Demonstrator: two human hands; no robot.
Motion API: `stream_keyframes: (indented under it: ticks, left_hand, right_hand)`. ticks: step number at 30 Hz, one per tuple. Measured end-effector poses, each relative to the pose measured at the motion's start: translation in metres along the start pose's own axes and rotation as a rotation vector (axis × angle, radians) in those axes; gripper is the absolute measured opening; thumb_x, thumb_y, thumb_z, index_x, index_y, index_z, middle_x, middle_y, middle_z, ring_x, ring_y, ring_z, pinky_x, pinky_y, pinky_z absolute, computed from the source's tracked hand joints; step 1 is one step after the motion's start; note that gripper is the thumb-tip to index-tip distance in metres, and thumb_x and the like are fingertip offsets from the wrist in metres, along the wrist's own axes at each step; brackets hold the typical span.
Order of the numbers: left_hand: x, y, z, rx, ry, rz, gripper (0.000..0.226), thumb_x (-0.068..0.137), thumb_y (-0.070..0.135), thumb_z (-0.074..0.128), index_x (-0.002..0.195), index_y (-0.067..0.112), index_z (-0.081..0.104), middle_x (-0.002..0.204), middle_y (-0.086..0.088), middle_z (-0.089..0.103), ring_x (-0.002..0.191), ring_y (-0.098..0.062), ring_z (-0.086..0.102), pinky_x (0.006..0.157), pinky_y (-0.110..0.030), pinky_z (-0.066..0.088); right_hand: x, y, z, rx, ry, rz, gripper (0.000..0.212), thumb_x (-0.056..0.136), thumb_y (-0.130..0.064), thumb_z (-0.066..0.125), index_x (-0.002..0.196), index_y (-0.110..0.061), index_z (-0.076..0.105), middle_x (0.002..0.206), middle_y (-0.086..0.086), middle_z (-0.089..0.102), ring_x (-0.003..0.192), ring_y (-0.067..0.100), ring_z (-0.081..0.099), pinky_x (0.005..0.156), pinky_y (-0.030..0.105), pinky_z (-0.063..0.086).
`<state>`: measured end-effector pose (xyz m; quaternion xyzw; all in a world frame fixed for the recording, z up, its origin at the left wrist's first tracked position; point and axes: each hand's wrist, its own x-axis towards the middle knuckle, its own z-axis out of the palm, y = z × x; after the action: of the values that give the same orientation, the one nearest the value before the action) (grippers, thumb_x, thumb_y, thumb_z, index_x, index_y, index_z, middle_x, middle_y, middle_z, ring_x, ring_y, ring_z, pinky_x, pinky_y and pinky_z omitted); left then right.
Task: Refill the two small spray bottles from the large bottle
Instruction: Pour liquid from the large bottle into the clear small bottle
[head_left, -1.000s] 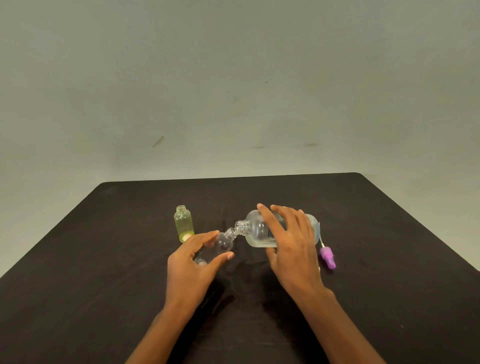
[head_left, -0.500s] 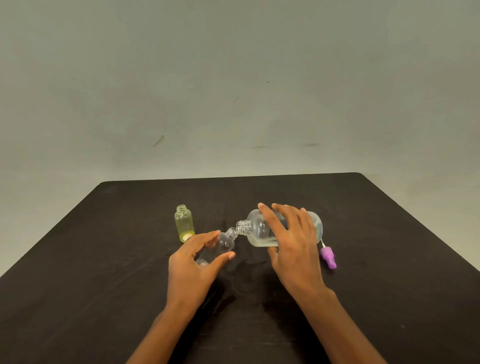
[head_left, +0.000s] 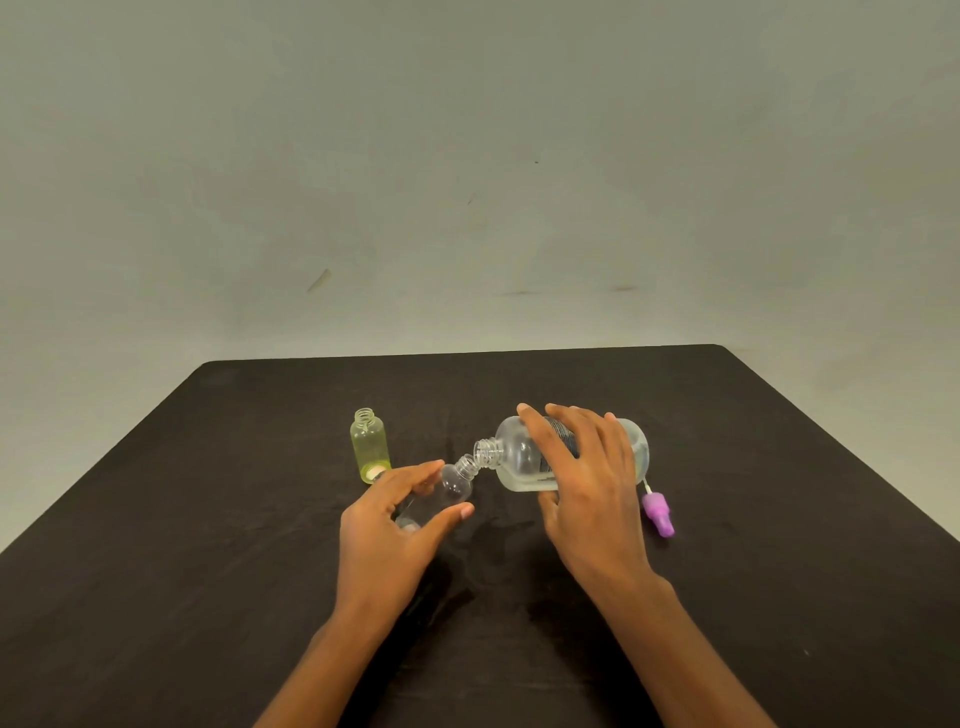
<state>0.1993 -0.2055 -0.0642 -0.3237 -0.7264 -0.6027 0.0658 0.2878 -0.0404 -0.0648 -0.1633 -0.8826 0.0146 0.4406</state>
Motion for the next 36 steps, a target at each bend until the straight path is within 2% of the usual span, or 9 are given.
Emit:
stream_keyframes:
  ticks: [11, 20, 29, 36]
  left_hand:
    - [-0.0011, 0.0012, 0.0011, 0.000, 0.000, -0.006, 0.044, 0.059, 0.020, 0.085, 0.099, 0.026, 0.069, 0.090, 0.011, 0.070, 0.091, 0.004, 0.063, 0.079, -0.004, 0.044]
    - [-0.0028, 0.0021, 0.0015, -0.016, 0.000, -0.030, 0.046, 0.056, 0.035, 0.081, 0.100, 0.027, 0.070, 0.090, 0.014, 0.070, 0.091, 0.005, 0.063, 0.081, -0.007, 0.046]
    - [-0.0034, 0.0022, 0.0020, -0.026, 0.012, -0.016, 0.043, 0.057, 0.033, 0.081, 0.097, 0.034, 0.067, 0.089, 0.016, 0.070, 0.091, 0.004, 0.064, 0.081, -0.008, 0.046]
    - [-0.0034, 0.0027, 0.0029, -0.036, 0.019, -0.022, 0.042, 0.056, 0.036, 0.080, 0.095, 0.038, 0.066, 0.090, 0.015, 0.071, 0.090, 0.005, 0.064, 0.081, -0.009, 0.047]
  right_hand:
    - [0.0012, -0.0024, -0.0019, -0.012, 0.010, -0.006, 0.093, 0.057, 0.003, 0.085, 0.134, -0.028, 0.044, 0.122, 0.005, 0.059, 0.120, 0.020, 0.044, 0.109, 0.043, 0.029]
    - [0.0021, -0.0033, -0.0028, -0.017, 0.019, -0.009, 0.093, 0.058, 0.004, 0.084, 0.135, -0.028, 0.043, 0.123, 0.005, 0.058, 0.121, 0.021, 0.044, 0.109, 0.045, 0.030]
    - [0.0028, -0.0047, -0.0050, -0.021, 0.040, -0.012, 0.089, 0.060, 0.003, 0.083, 0.134, -0.028, 0.045, 0.124, 0.006, 0.058, 0.122, 0.022, 0.043, 0.108, 0.047, 0.033]
    - [0.0040, -0.0054, -0.0056, -0.020, 0.042, -0.009, 0.090, 0.060, 0.004, 0.082, 0.134, -0.029, 0.045, 0.124, 0.005, 0.057, 0.122, 0.022, 0.044, 0.111, 0.041, 0.024]
